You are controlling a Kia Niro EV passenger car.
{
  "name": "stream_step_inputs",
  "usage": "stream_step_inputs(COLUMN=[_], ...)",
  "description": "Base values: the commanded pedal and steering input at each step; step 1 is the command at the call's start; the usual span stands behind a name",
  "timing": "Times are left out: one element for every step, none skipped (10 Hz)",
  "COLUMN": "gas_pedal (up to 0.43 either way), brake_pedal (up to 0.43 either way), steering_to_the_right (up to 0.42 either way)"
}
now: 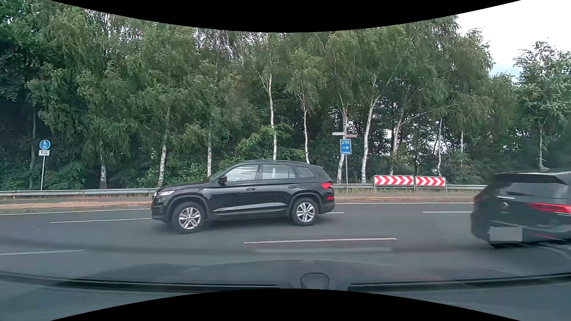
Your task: Follow the waypoints while adhering to traffic rules and regulations
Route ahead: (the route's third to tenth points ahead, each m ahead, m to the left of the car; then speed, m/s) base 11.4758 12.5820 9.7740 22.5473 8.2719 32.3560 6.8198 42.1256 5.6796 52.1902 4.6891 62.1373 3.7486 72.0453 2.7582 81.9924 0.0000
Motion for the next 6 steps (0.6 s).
stream_step_inputs(gas_pedal=[0.0, 0.0, 0.0, 0.0, 0.0, 0.0], brake_pedal=[0.256, 0.256, 0.256, 0.256, 0.256, 0.256], steering_to_the_right=[-0.286, -0.286, -0.286, -0.286, -0.286, -0.286])
